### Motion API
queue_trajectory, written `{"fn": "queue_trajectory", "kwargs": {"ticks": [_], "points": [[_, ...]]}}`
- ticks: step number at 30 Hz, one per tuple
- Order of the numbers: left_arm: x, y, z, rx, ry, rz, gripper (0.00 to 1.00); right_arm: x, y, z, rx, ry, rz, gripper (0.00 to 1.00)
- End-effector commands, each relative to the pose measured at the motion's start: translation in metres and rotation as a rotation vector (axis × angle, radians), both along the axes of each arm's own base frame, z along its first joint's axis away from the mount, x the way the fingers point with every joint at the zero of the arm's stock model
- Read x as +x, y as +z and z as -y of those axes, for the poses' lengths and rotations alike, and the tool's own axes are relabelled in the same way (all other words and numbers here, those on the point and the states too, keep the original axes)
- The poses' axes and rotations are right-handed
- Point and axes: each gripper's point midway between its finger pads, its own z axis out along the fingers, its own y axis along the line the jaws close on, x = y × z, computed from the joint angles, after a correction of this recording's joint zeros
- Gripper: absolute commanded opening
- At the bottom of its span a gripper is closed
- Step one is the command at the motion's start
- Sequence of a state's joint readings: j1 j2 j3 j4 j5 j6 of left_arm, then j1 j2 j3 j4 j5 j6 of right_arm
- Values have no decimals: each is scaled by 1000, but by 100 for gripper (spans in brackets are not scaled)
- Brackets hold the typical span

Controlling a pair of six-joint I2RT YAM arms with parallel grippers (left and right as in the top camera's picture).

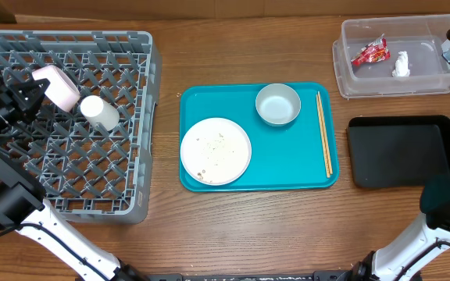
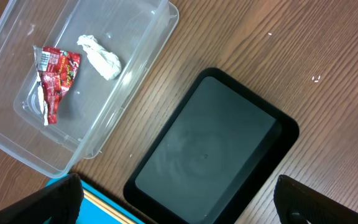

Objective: Sort waste into correct bins and load items into the dishwasher
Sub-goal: 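Carry the bowl to the dish rack and set it down, then adjust the bowl in the rack and release it with the left gripper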

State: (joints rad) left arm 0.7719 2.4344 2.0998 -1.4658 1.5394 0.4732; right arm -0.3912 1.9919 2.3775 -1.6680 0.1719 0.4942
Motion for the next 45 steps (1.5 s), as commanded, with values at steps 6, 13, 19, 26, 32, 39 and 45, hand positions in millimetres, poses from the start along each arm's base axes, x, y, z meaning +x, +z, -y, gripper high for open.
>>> {"fn": "queue_trajectory", "kwargs": {"ticks": [6, 13, 19, 26, 32, 39, 45], "points": [[-6, 5, -12, -47, 32, -37, 12, -1, 17, 0, -26, -6, 49, 100], [-26, -27, -35, 31, 63, -254, 33, -1, 17, 0, -26, -6, 49, 100], [-33, -6, -62, 16, 136, -345, 40, -1, 17, 0, -26, -6, 49, 100], [-42, 45, -81, 249, 213, -423, 75, -1, 17, 0, -26, -6, 49, 100], [-41, 111, -75, 374, 276, -312, 100, -1, 17, 0, -26, -6, 49, 100], [-39, 181, -21, 539, 236, -132, 93, -1, 17, 0, -26, -6, 49, 100], [-17, 160, 2, 865, 266, -290, 4, -1, 17, 0, -26, -6, 49, 100]]}}
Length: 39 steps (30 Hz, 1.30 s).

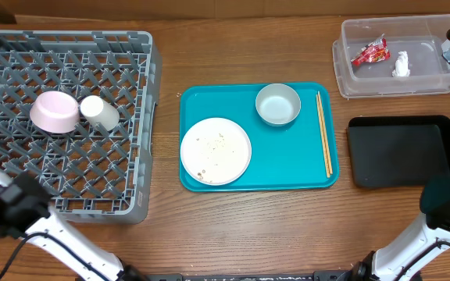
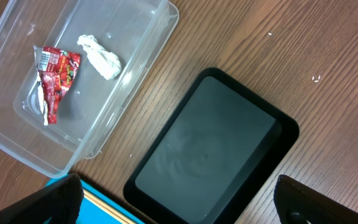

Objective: Sort waste into correct bins and load items into the dishwasher
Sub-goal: 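Adjust the bowl in the rack and release it with the left gripper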

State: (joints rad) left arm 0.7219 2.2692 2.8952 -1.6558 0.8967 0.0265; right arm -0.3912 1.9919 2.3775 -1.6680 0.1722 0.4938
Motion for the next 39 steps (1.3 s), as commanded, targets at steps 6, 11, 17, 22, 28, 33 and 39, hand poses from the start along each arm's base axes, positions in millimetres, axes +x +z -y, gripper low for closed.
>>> {"fn": "queue_trajectory", "kwargs": {"ticks": [6, 11, 17, 22, 28, 33, 39], "points": [[24, -87, -9, 330, 293, -451, 4, -1, 17, 0, -26, -6, 49, 100], [22, -133, -27, 393, 430, -638, 4, -1, 17, 0, -26, -6, 49, 100], [24, -162, -36, 393, 437, -702, 4, -1, 17, 0, -26, -6, 49, 100], [26, -186, -38, 381, 423, -753, 4, -1, 17, 0, -25, -6, 49, 100], [35, -226, -24, 313, 283, -789, 4, -1, 17, 0, -26, -6, 49, 100], [31, -240, -24, 322, 277, -838, 4, -1, 17, 0, -26, -6, 49, 100], [28, -242, -29, 343, 269, -846, 4, -1, 17, 0, -26, -6, 49, 100]]}}
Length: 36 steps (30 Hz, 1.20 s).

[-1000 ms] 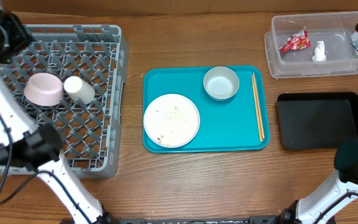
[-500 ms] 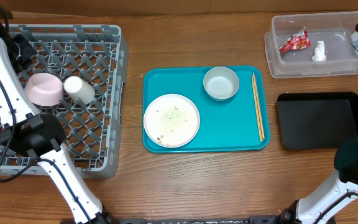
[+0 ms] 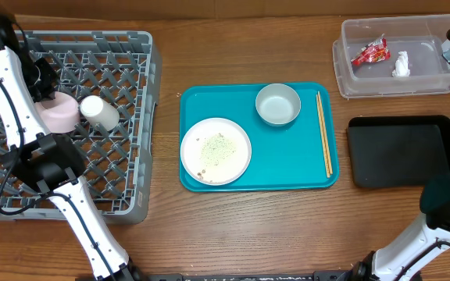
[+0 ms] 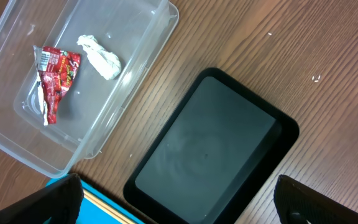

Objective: Sort waste into correct bins and load items into the dishwasher
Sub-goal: 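Adjust the bowl in the rack and release it with the left gripper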

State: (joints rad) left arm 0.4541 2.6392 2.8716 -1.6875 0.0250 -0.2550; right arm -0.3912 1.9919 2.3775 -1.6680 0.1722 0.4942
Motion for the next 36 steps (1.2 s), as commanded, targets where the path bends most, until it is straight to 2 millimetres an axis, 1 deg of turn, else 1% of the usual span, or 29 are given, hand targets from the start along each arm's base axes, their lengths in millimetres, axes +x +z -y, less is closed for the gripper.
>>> {"fn": "queue_trajectory", "kwargs": {"ticks": [1, 4, 8, 15, 18, 21, 25, 29, 31, 36], "points": [[-5, -1, -6, 10, -18, -11, 4, -1, 17, 0, -26, -5, 49, 100], [-6, -1, -9, 9, -12, -12, 4, -1, 17, 0, -26, -6, 49, 100], [-8, 5, -13, 23, -9, -5, 4, -1, 17, 0, -26, -6, 49, 100], [-12, 34, -18, 65, 0, 38, 4, -1, 17, 0, -26, -5, 49, 100], [-21, 40, -18, 81, 5, 17, 4, -1, 17, 0, -26, -6, 49, 100], [-34, 37, -18, 81, 11, -36, 4, -1, 17, 0, -26, -6, 49, 100], [-49, 26, -14, 56, 11, -104, 4, -1, 17, 0, -26, -6, 49, 100], [-61, 18, -21, 71, 24, -158, 4, -1, 17, 0, -26, -6, 49, 100], [-64, 18, -24, 70, 32, -159, 4, -1, 17, 0, -26, -6, 49, 100], [-72, 27, -36, 95, 73, -151, 4, -1, 17, 0, -26, -6, 49, 100]]}}
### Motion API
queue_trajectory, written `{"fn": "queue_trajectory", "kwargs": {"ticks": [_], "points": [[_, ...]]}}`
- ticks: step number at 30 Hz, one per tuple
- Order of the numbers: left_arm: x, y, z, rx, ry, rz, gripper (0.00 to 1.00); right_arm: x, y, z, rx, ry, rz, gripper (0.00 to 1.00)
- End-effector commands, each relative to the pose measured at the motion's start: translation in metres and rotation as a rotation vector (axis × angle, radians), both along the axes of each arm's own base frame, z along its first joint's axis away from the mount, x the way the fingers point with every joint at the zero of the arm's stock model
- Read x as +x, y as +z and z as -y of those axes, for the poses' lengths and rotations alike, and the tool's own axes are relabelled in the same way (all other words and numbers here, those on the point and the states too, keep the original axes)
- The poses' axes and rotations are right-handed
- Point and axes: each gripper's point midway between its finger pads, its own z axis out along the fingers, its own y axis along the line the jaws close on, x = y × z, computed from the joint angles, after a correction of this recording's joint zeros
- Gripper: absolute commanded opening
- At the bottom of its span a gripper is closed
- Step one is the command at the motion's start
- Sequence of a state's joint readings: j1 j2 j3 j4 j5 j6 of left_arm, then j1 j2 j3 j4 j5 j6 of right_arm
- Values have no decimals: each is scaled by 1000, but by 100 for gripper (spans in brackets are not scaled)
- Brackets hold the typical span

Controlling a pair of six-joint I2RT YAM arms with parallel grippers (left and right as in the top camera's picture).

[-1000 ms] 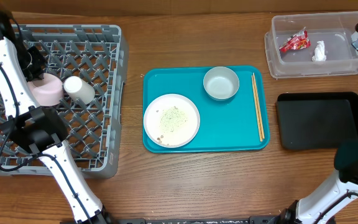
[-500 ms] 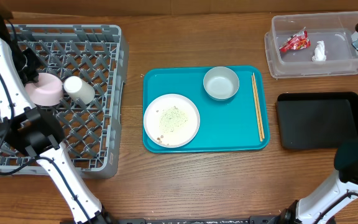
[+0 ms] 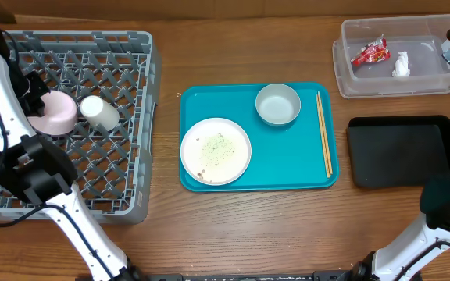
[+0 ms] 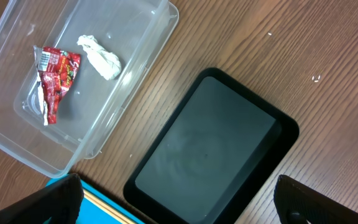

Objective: Sort waste into correct bins and load items into the dishwasher
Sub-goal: 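Adjust the bowl in the rack and release it with the left gripper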

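Note:
The grey dish rack (image 3: 108,164) at the left holds a pink bowl (image 3: 55,113) and a white cup (image 3: 100,112) side by side. My left gripper (image 3: 32,88) hangs at the bowl's left rim; its jaws are too dark to read. On the teal tray (image 3: 287,168) lie a white plate with crumbs (image 3: 216,151), a pale bowl (image 3: 278,104) and chopsticks (image 3: 324,133). The clear bin (image 4: 126,93) holds a red wrapper (image 4: 53,81) and a crumpled tissue (image 4: 100,56). My right gripper (image 4: 179,208) is open above the black tray (image 4: 216,149), holding nothing.
The black tray (image 3: 405,151) lies right of the teal tray, with the clear bin (image 3: 350,74) behind it. The left arm's white link and black joint (image 3: 33,168) reach over the rack's left half. Bare wood lies between the rack and the teal tray.
My left gripper has shifted from the pink bowl's far edge to its left rim, and the arm stands a little further left. The bowl, the cup and the right arm have not moved.
First my left gripper held the pink bowl tilted over the rack beside the white cup. Then the bowl lay in the rack and the arm was off to the left. Later the gripper was back at the bowl's far edge, now at its left rim.

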State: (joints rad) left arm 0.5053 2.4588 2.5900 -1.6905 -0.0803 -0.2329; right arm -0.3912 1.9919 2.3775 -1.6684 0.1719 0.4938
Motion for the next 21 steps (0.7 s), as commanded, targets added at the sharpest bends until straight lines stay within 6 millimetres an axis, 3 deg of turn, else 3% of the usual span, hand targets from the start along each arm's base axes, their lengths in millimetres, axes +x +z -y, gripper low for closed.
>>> {"fn": "queue_trajectory", "kwargs": {"ticks": [1, 7, 11, 16, 19, 21], "points": [[-17, 14, -21, 57, 48, -7, 4, -1, 17, 0, -26, -6, 49, 100], [-26, 17, -32, 26, 91, 20, 3, -1, 17, 1, -26, -6, 49, 100], [-22, 29, -25, -29, 101, 88, 4, -1, 17, 1, -26, -6, 49, 100], [-14, 67, -9, -68, 90, 221, 4, -1, 17, 1, -26, -6, 49, 100], [-3, 97, 15, -159, 62, 352, 4, -1, 17, 1, -26, -6, 49, 100], [7, 120, 42, -274, 15, 458, 4, -1, 17, 1, -26, -6, 49, 100]]}}
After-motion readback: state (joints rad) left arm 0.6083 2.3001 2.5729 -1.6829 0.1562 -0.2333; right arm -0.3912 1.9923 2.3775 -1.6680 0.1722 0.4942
